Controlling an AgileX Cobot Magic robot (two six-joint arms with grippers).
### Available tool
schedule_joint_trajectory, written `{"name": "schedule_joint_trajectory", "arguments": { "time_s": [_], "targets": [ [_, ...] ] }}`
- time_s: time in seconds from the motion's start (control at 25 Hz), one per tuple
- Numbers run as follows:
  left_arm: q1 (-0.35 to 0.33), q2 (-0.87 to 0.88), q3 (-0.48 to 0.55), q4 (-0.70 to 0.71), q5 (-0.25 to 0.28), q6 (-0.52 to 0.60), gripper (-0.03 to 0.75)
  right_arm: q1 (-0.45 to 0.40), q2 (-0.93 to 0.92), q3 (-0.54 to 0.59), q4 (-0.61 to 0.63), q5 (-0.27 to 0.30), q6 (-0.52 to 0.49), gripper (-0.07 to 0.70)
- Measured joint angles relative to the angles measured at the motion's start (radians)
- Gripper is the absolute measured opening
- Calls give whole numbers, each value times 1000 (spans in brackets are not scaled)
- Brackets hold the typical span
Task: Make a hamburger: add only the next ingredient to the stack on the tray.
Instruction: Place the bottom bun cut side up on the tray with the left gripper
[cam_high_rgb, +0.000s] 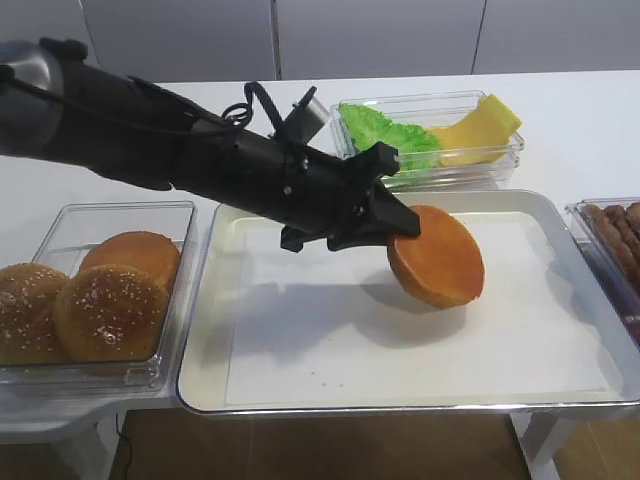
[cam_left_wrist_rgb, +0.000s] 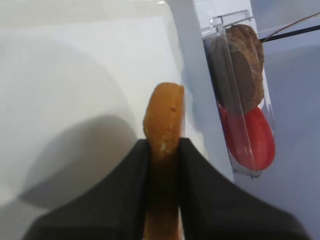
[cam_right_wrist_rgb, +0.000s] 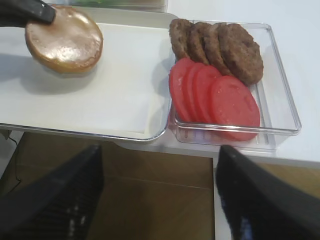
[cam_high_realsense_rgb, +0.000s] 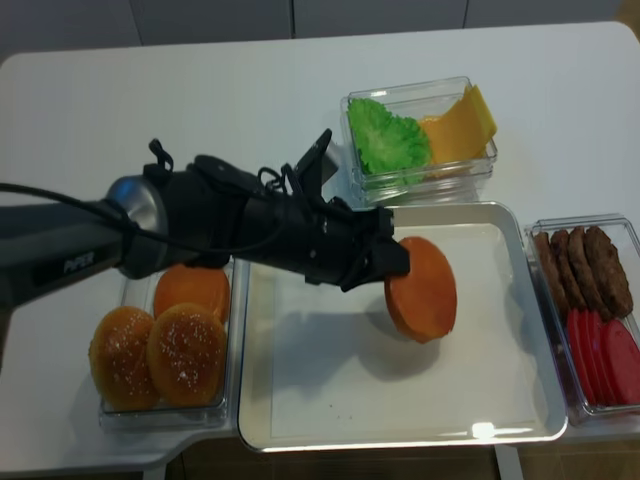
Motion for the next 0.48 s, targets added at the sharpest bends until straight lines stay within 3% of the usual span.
{"name": "schedule_joint_trajectory", "arguments": {
  "time_s": [0.48],
  "targets": [
    [-2, 8, 0, 2, 19, 54, 117, 0, 0, 0, 0, 0, 0, 531]
  ]
}}
